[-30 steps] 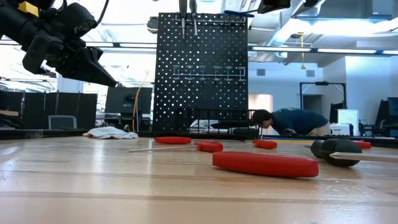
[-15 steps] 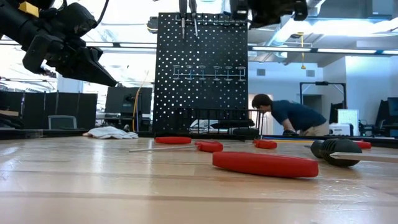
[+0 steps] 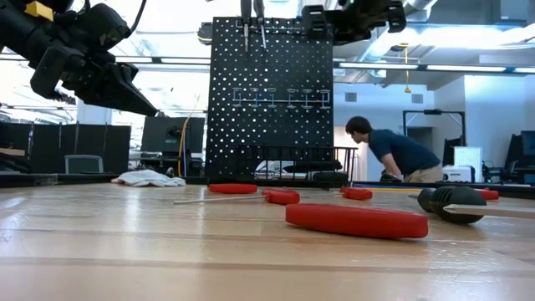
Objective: Hang tools onto peg board
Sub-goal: Hang the blue pick tool on the pegboard
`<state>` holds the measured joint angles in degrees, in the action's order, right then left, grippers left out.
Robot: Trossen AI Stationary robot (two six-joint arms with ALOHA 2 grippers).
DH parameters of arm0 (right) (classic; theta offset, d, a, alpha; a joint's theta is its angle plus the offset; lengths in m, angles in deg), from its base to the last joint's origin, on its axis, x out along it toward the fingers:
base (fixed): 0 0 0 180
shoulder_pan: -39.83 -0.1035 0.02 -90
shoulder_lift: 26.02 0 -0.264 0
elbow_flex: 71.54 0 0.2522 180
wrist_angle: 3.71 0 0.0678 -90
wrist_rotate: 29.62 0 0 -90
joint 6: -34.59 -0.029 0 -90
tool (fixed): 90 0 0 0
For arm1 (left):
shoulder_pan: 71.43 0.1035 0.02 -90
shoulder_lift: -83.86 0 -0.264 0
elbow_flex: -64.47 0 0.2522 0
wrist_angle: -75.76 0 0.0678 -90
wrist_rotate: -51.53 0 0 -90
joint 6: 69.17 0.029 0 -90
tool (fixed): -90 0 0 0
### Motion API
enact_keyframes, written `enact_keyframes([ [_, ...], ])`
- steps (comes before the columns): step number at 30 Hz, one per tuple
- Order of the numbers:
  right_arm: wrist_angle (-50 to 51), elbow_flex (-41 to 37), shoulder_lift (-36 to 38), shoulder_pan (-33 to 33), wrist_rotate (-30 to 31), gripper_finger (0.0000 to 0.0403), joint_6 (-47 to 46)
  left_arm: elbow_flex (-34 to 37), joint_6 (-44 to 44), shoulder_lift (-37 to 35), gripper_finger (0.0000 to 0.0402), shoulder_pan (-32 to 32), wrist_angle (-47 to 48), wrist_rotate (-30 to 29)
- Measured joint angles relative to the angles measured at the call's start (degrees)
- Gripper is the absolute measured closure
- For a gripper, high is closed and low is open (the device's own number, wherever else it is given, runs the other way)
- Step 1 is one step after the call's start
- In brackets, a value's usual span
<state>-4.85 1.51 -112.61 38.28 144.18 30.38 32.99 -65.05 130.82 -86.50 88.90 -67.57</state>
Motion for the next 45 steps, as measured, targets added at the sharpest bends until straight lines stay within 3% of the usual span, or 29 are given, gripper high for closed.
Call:
enact_keyframes([
  [19, 1.1, 0.0, -2.7, 2.2, -1.4, 0.0373, 0.7, 0.0, -0.7, 0.0, 0.0402, 0.0, 0.0, 0.0],
  [34, 1.1, 0.0, -2.7, 3.9, 3.6, 0.0372, 13.0, 0.0, -0.8, 0.0, 0.0402, 0.0, 0.0, 0.0],
  [41, 1.2, 0.0, -2.7, 3.9, 4.4, 0.0371, 13.7, 0.0, -0.9, 0.0, 0.0401, 0.0, 0.0, 0.0],
  [45, 1.4, 0.0, -2.7, 3.9, 4.1, 0.0351, 14.2, 0.0, -0.9, 0.0, 0.0402, 0.0, 0.0, 0.0],
])
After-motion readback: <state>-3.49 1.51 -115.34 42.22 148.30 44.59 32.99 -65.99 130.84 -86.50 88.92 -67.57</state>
